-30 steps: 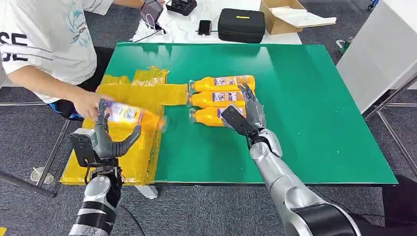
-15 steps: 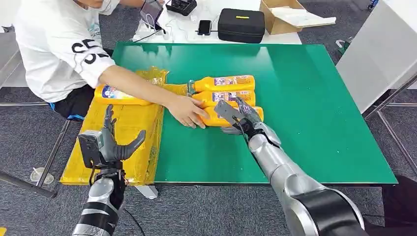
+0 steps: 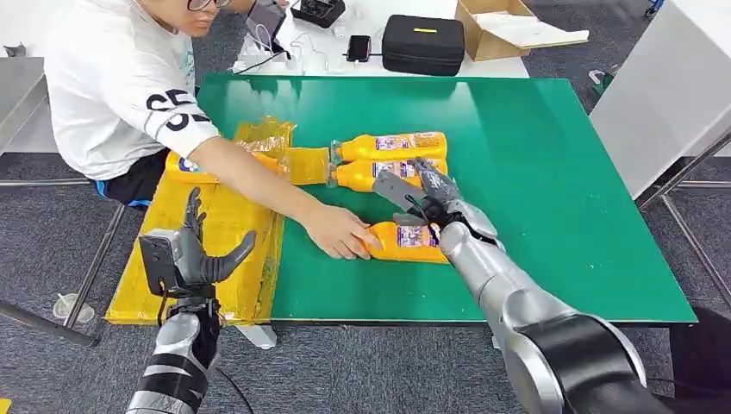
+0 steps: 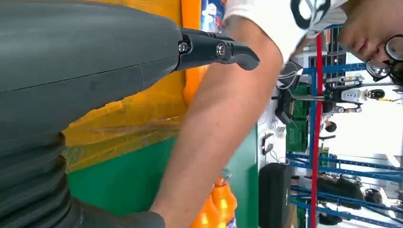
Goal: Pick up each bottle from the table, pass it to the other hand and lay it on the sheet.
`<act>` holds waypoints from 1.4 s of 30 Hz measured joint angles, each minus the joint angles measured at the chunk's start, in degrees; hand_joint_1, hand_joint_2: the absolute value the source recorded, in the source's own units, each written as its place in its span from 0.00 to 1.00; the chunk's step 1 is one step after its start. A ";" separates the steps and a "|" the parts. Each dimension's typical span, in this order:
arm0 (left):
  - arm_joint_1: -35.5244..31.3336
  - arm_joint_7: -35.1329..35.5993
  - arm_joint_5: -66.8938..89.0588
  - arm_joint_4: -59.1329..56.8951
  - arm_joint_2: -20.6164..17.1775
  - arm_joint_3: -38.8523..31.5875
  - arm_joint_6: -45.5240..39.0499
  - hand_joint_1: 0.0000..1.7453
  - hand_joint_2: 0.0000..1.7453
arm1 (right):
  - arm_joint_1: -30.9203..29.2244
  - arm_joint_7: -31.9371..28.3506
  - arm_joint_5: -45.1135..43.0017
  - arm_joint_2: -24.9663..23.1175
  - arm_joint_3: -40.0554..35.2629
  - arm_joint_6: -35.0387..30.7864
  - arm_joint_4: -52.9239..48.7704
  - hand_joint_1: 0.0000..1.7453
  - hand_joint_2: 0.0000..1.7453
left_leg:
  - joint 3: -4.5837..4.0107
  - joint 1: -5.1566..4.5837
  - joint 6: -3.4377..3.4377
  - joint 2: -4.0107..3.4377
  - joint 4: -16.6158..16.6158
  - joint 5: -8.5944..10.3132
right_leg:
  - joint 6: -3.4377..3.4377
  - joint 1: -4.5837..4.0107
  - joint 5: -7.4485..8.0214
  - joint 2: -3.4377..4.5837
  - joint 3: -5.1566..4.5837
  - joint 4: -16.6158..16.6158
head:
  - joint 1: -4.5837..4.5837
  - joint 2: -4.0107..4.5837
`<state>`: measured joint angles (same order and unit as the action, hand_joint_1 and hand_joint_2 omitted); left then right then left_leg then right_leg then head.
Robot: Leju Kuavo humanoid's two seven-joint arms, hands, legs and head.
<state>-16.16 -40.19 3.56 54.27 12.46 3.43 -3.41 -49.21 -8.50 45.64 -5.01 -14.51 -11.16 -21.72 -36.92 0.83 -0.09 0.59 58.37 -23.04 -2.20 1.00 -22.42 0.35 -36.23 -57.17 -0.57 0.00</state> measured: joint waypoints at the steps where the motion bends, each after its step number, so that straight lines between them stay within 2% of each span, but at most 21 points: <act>1: 0.03 0.00 0.00 0.00 0.00 -0.07 0.15 0.00 1.00 | 0.35 -3.53 -0.93 -0.02 0.00 -1.97 -0.46 0.00 1.00 | 0.00 0.00 0.00 0.00 0.00 0.00 | 0.00 0.00 0.00 0.00 0.00 0.00 | 0.02 0.00; 4: 0.21 0.00 0.02 0.00 0.00 -0.13 0.30 0.00 1.00 | 1.81 -12.60 -3.65 -0.44 0.13 -5.47 -2.47 0.00 1.00 | 0.00 0.00 0.00 -0.01 0.00 0.00 | 0.00 -0.01 0.00 0.00 0.00 0.00 | 0.02 0.00; 7: 0.40 0.00 0.02 0.00 0.00 -0.15 0.28 0.00 1.00 | 4.06 -18.33 -6.18 -0.96 0.35 -6.37 -5.52 0.00 1.00 | -0.01 0.00 0.00 0.01 0.00 -0.01 | 0.00 -0.01 -0.01 0.00 0.00 0.00 | 0.02 0.00; 12: 0.98 0.00 -0.04 0.02 0.00 -0.22 -0.20 0.00 1.00 | 8.38 -22.49 -12.45 -1.97 1.16 -3.68 -13.35 0.00 1.00 | -0.01 0.01 0.00 0.00 0.00 -0.01 | 0.00 -0.01 -0.01 0.00 -0.01 0.00 | 0.00 0.00; 16: 1.32 0.00 -0.09 0.20 -0.02 -0.39 -0.35 0.00 1.00 | 11.56 -21.00 -17.21 -2.01 1.22 5.23 -19.56 0.00 1.00 | -0.01 0.01 0.00 0.01 0.00 -0.01 | 0.00 -0.01 -0.01 -0.01 -0.01 0.00 | 0.00 0.00; 22: 2.19 0.00 -0.31 0.98 -0.08 -1.11 -0.37 0.00 1.00 | 17.56 -21.71 -16.38 -1.12 -0.11 4.71 -27.00 0.00 1.00 | -0.01 0.01 0.00 0.02 0.00 -0.01 | 0.00 -0.01 -0.01 -0.01 -0.01 0.00 | 0.00 0.00; 26: 3.03 0.00 -0.46 2.01 -0.13 -1.88 -0.26 0.00 1.00 | 22.32 -19.25 -14.08 0.31 -1.75 4.14 -31.94 0.00 1.00 | -0.02 0.01 -0.01 0.02 0.00 -0.05 | 0.00 -0.01 -0.03 -0.01 -0.03 0.01 | 0.00 0.00; 33: 5.44 -0.02 -0.50 4.06 -0.22 -4.35 0.00 0.00 1.00 | 29.99 -11.33 -9.71 6.62 -4.48 5.41 -39.91 0.00 1.00 | -0.07 -0.01 0.01 0.04 -0.01 -0.08 | 0.00 0.01 -0.03 -0.01 -0.03 0.02 | 0.02 0.00; 37: 6.15 -0.02 -0.52 4.61 -0.28 -5.46 0.48 0.00 1.00 | 30.98 -7.33 -8.40 10.57 -5.05 8.99 -41.64 0.00 1.00 | -0.06 -0.01 0.02 0.03 -0.01 -0.07 | -0.01 0.02 -0.02 -0.01 -0.02 0.02 | 0.00 0.00; 42: 6.73 -0.02 -0.44 5.01 -0.28 -6.16 0.66 0.00 1.00 | 31.18 -4.65 -6.61 14.18 -5.81 10.22 -42.23 0.00 1.00 | -0.06 -0.01 0.02 0.03 -0.01 -0.07 | -0.01 0.01 -0.02 -0.01 -0.02 0.02 | 0.00 0.00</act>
<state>-9.43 -40.22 3.13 59.28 12.17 -2.73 -2.75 -18.03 -13.16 39.04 9.18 -20.33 -0.94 -63.95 -36.98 0.83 -0.07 0.62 58.36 -23.11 -2.21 1.01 -22.43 0.34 -36.25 -57.15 -0.57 0.00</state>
